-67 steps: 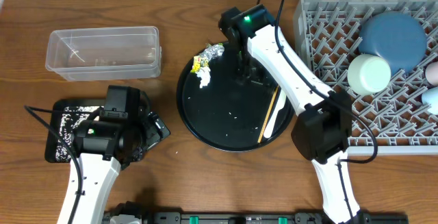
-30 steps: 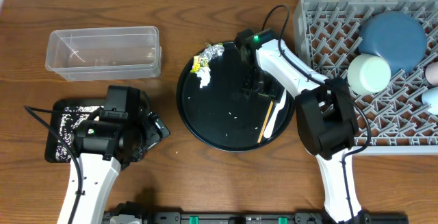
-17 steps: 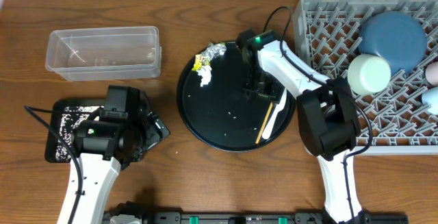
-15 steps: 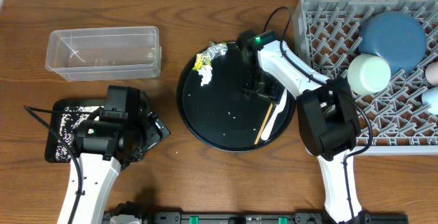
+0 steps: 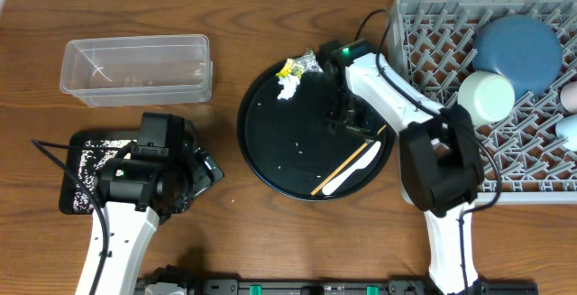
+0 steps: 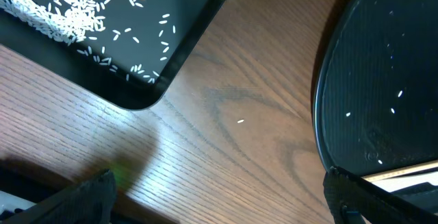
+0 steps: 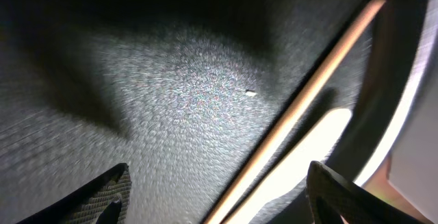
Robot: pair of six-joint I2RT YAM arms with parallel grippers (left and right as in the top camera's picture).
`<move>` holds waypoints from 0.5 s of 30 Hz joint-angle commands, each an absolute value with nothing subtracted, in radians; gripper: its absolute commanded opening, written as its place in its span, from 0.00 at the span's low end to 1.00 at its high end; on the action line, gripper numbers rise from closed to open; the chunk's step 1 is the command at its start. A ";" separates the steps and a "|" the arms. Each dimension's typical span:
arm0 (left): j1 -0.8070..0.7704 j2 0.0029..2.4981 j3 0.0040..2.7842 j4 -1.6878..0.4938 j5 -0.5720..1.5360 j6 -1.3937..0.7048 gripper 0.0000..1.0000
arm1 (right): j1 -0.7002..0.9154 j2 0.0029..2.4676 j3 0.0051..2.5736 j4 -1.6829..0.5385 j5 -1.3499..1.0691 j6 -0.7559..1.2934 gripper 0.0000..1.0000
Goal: Sort waste into correct bins and load items into the dishwasher rack
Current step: 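Reach the right gripper down to the wooden chopstick on the round tray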
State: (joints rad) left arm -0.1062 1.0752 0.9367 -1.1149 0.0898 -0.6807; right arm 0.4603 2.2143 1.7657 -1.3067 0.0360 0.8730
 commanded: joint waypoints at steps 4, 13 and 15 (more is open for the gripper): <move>-0.102 1.072 0.954 -1.118 0.070 -0.686 0.98 | 0.489 2.159 1.763 -1.314 0.070 0.814 0.79; -0.102 1.072 0.954 -1.117 0.070 -0.686 0.98 | 0.603 2.159 1.763 -1.313 0.071 0.553 0.80; -0.102 1.072 0.954 -1.118 0.070 -0.686 0.98 | 0.618 2.159 1.763 -1.314 0.072 0.525 0.81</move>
State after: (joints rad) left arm -0.1062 1.0752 0.9367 -1.1149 0.0898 -0.6807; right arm 0.5888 2.1742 1.7657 -1.3151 0.0589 0.6437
